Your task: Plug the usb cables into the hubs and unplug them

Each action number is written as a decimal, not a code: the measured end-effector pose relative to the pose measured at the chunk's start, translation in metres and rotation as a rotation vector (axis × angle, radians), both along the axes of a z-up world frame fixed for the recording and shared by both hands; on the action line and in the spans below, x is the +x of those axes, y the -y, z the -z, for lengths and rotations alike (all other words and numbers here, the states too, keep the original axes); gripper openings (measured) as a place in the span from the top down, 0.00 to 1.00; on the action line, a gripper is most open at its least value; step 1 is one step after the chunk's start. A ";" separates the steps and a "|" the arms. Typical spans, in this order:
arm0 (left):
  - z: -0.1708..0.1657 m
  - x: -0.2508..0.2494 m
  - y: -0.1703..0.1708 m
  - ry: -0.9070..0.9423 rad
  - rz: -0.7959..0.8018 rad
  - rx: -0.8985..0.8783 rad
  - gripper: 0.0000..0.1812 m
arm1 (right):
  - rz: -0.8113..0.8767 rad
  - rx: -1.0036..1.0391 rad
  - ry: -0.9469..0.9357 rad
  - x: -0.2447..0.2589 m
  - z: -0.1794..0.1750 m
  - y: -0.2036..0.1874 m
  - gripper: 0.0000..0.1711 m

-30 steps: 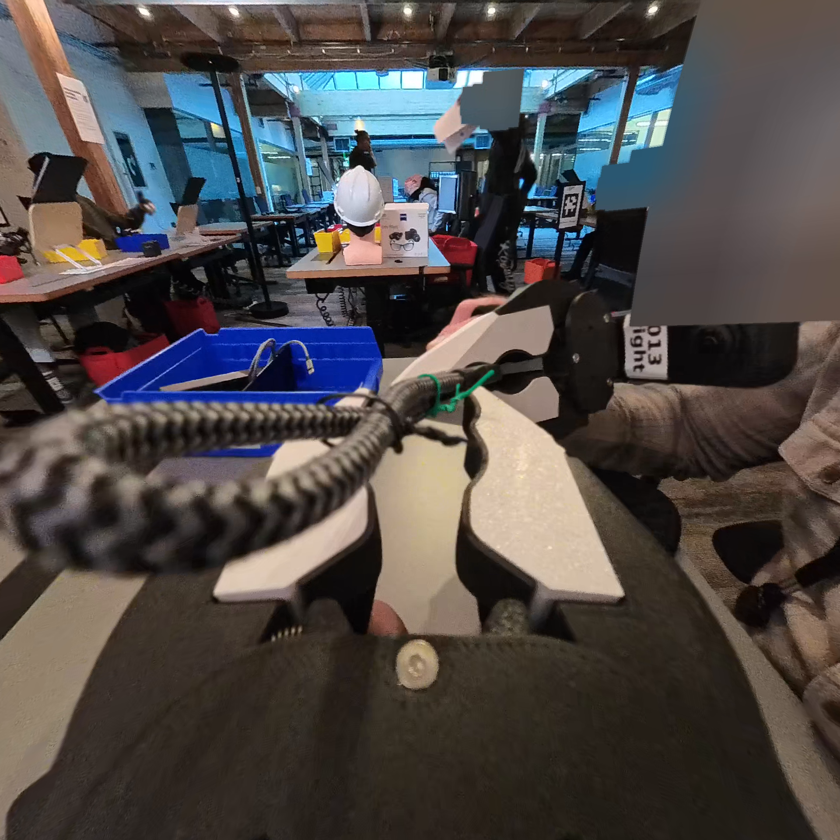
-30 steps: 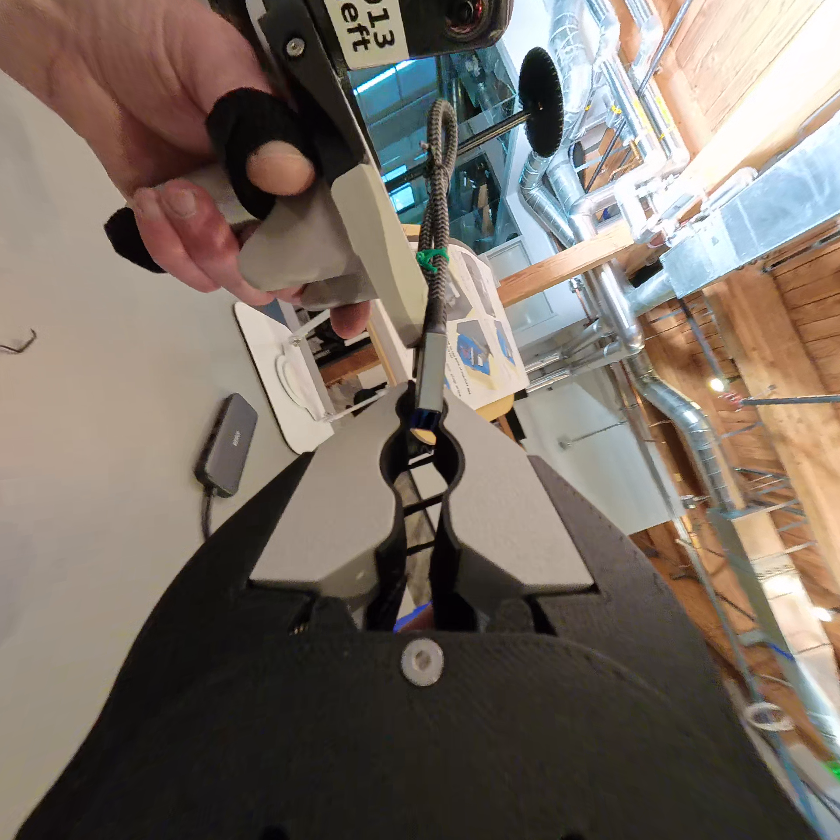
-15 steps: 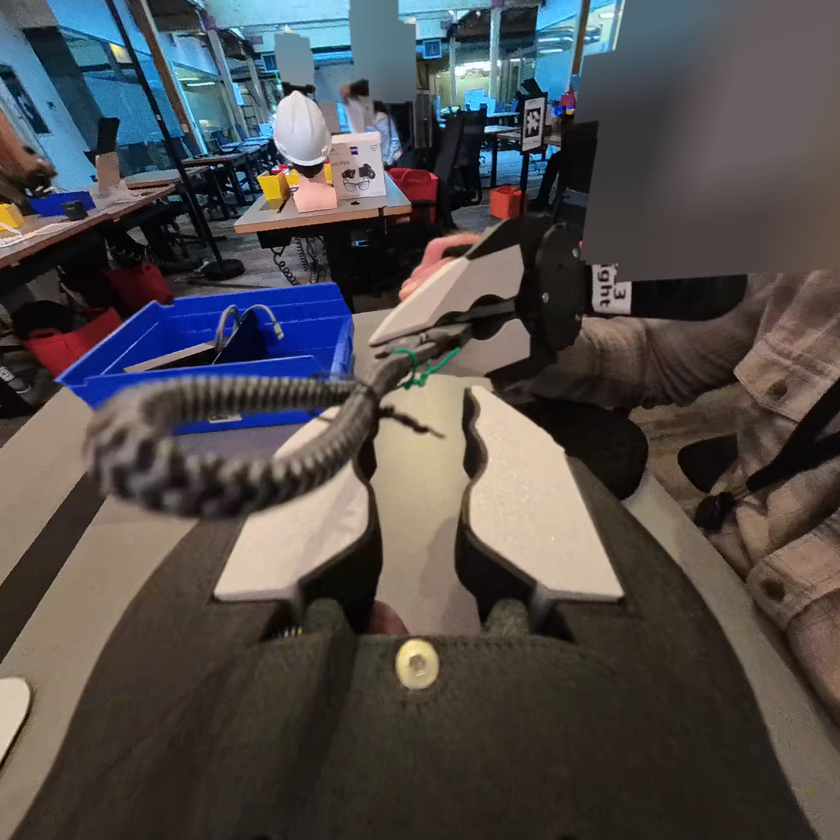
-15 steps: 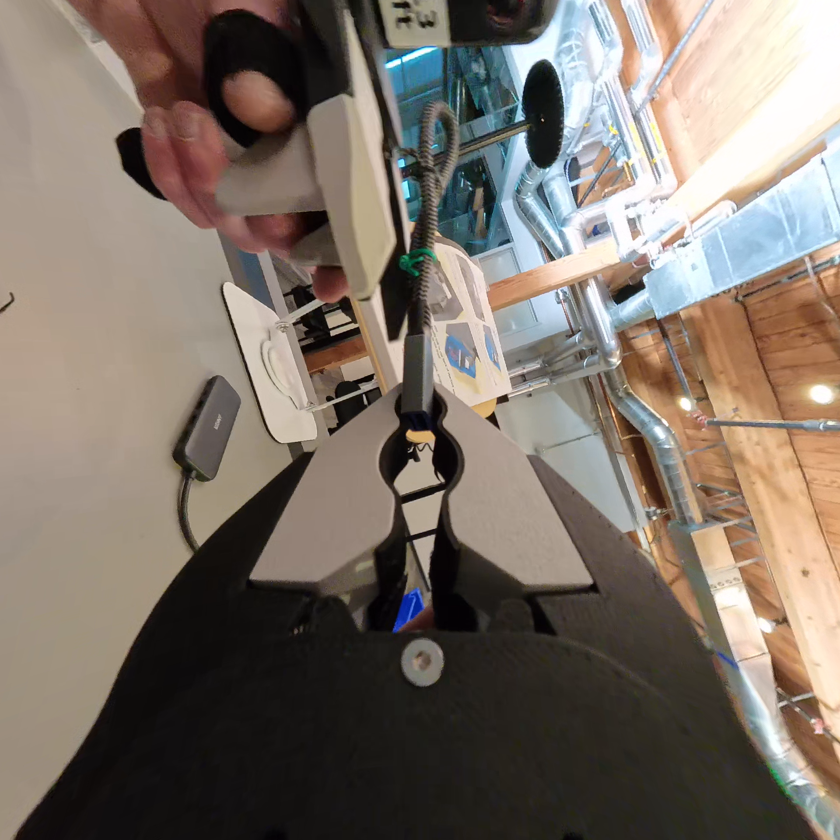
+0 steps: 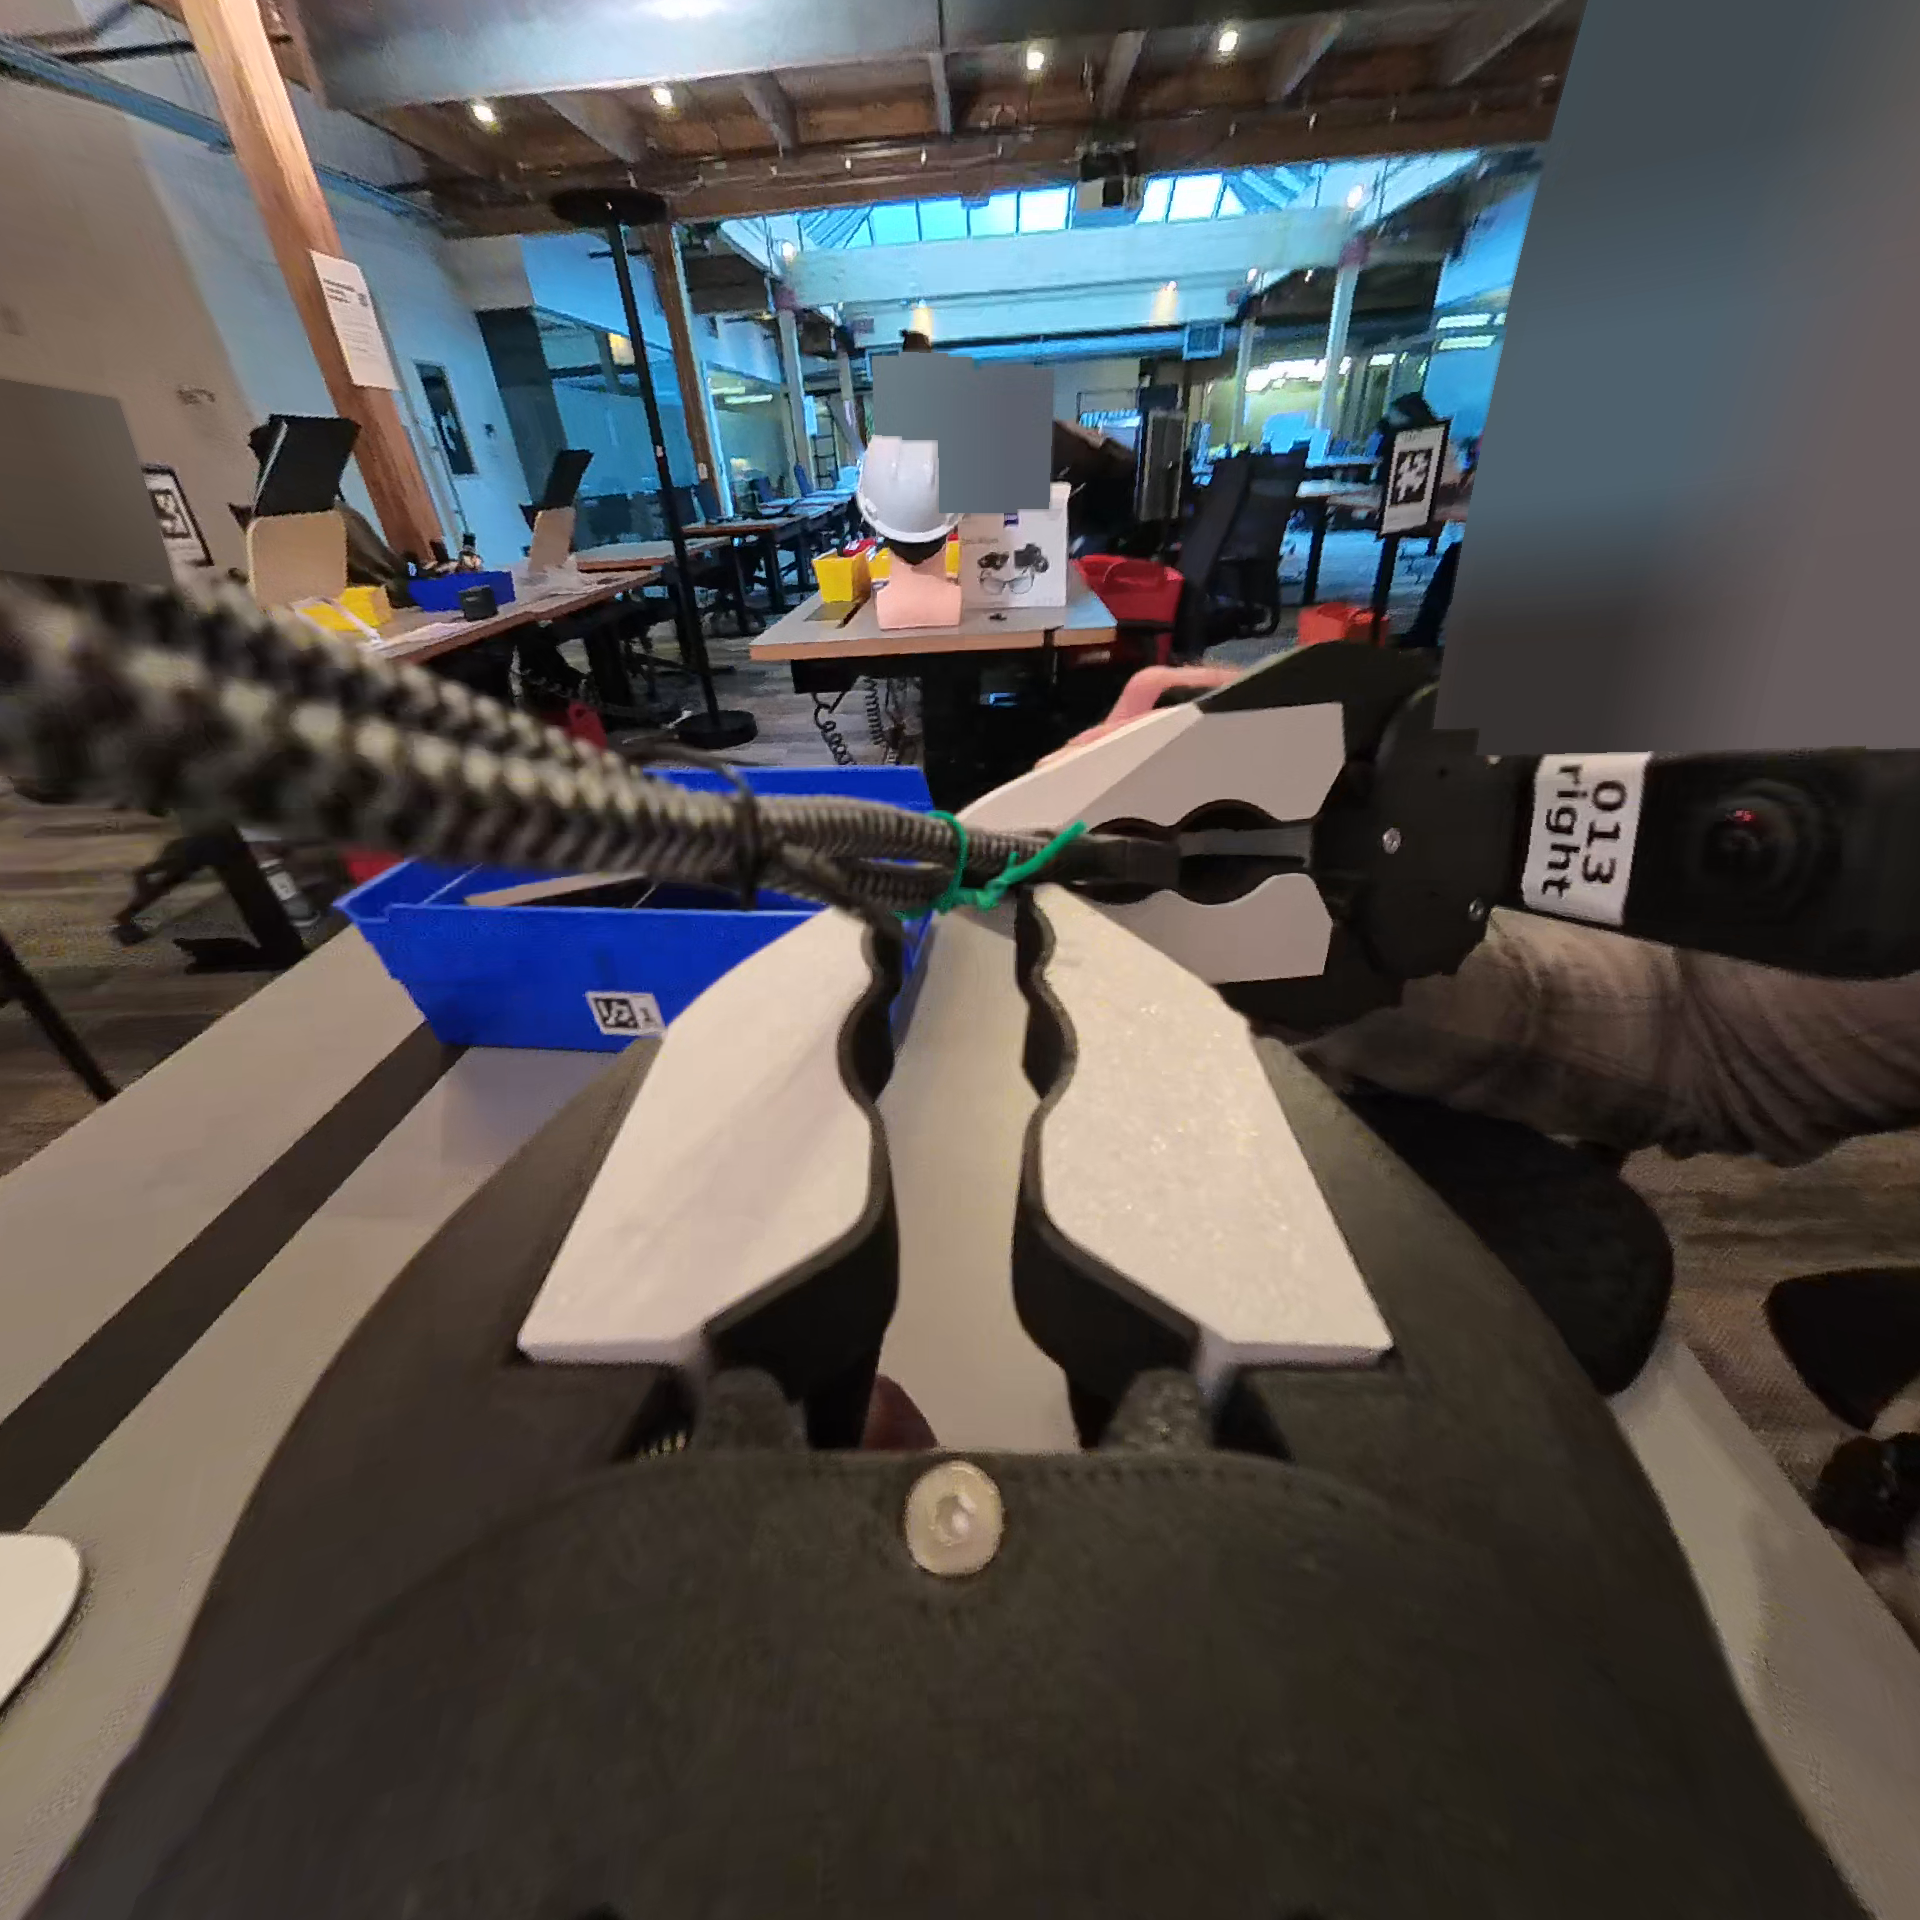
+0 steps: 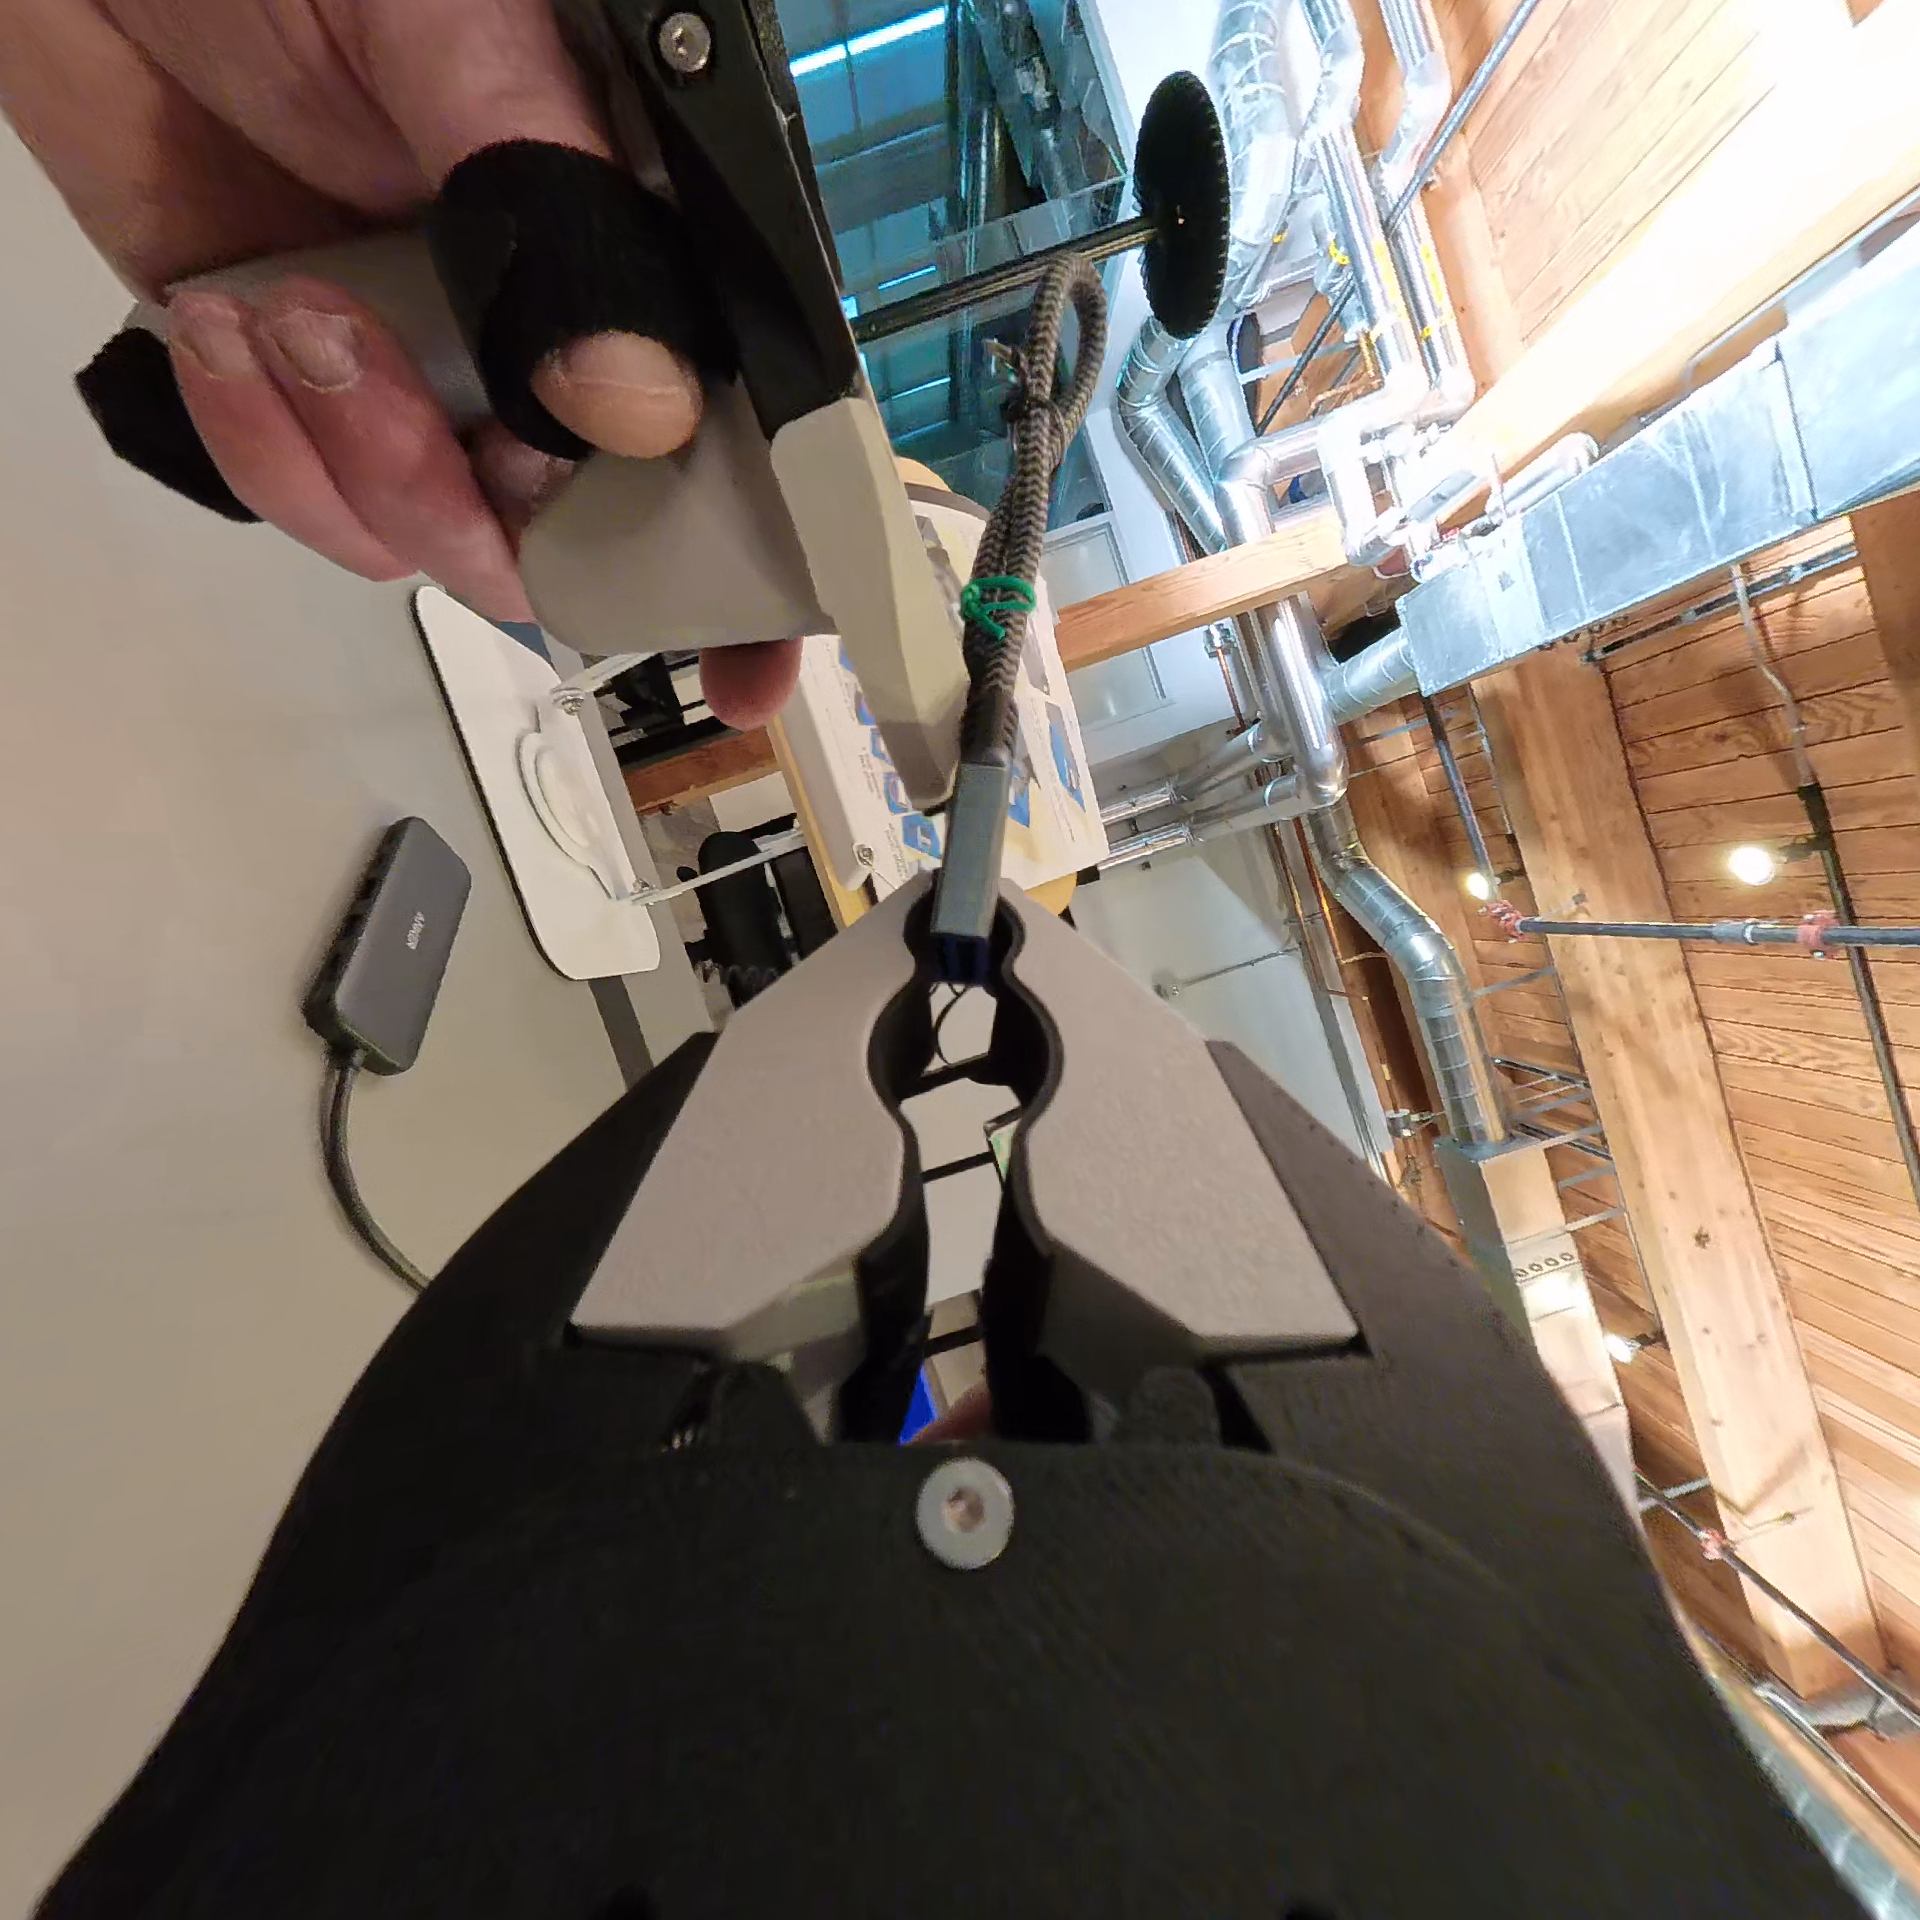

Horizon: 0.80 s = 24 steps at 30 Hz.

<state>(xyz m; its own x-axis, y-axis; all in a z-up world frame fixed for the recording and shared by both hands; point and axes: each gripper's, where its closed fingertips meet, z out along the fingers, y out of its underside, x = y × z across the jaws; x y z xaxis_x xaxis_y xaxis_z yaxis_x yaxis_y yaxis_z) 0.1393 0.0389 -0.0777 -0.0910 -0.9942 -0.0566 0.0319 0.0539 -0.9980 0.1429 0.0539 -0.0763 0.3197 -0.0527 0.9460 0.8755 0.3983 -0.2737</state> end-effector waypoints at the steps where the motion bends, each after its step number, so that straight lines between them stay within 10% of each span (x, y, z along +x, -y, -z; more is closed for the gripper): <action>1: -0.001 0.000 0.002 0.013 0.015 -0.006 0.88 | 0.002 0.007 0.002 -0.001 -0.001 0.001 1.00; 20: -0.008 0.006 0.010 0.094 -0.008 -0.015 0.93 | 0.057 0.106 0.007 0.003 -0.011 0.001 1.00; 24: -0.010 0.005 0.018 0.071 0.043 0.037 0.82 | 0.059 0.108 -0.017 0.003 -0.013 0.000 1.00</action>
<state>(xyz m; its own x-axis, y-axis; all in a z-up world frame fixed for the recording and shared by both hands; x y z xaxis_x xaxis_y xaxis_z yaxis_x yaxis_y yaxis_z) 0.1447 0.0206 -0.0680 -0.1276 -0.9866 -0.1013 0.1060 0.0880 -0.9905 0.1463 0.0538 -0.0632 0.3293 -0.1735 0.9281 0.8937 0.3745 -0.2471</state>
